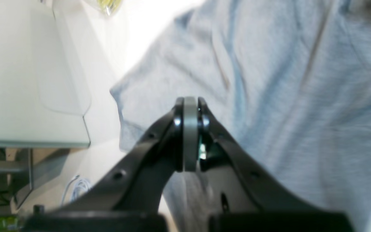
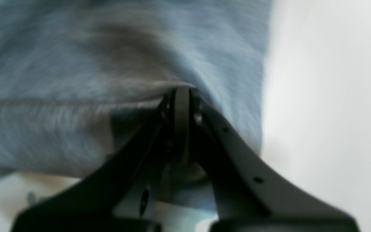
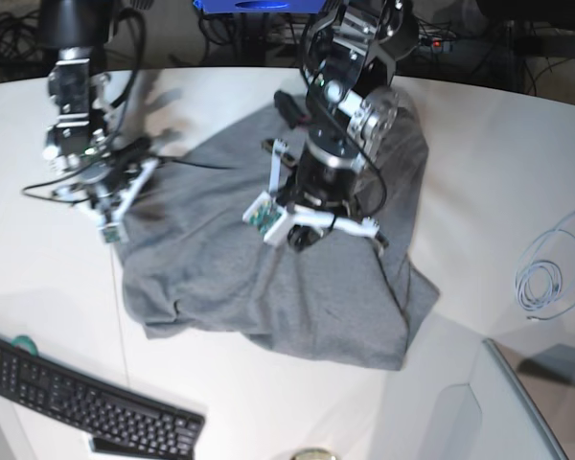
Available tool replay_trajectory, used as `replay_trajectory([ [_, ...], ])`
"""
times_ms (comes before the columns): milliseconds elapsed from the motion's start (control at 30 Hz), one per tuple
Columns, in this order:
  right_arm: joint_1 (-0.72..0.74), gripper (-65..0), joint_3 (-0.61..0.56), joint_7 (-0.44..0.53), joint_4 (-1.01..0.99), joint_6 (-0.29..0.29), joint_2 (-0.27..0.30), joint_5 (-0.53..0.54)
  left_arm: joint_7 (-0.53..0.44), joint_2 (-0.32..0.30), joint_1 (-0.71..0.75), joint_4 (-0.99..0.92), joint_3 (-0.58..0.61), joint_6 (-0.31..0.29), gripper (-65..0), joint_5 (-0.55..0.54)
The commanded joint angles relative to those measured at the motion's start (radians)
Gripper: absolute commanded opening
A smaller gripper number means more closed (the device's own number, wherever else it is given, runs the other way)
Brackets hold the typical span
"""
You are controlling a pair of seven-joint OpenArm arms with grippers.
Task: Layout the t-shirt on the table in an organized manner, then fold the t-shirt properly
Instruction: 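Press and drag the t-shirt fabric flat with both grippers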
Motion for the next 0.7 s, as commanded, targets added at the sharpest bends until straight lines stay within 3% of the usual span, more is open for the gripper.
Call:
replay_trajectory([
  [0,0.004,-64.4,0.030,-0.096,-0.057,-0.020,0.036,-0.053,0.017,0.002,-0.040,0.004,-0.021,0.017,-65.0,0.017],
  [200,0.217,-64.4,0.110,0.022,-0.359,-0.020,0.190,-0.053,0.052,0.002,-0.175,-0.125,-0.110,0.017,-65.0,0.017],
  [367,0.374,-64.4,0.110,0.140,-0.480,-0.023,0.257,-0.053,0.050,0.002,-0.231,-0.215,-0.191,0.017,-65.0,0.017],
  [467,0.406,-64.2,0.109,0.125,-0.385,-0.020,0.259,-0.055,0.030,0.005,-0.289,-0.295,-0.242,0.017,-65.0,0.017],
  [533,0.365,-64.2,0.105,0.042,-0.221,-0.015,0.245,-0.055,-0.005,0.005,-0.312,-0.349,-0.265,0.017,-65.0,0.007],
  [667,0.217,-64.2,0.104,-0.127,0.141,0.025,0.144,-0.055,-0.059,0.006,-0.379,-0.442,-0.271,0.017,-65.0,-0.084],
])
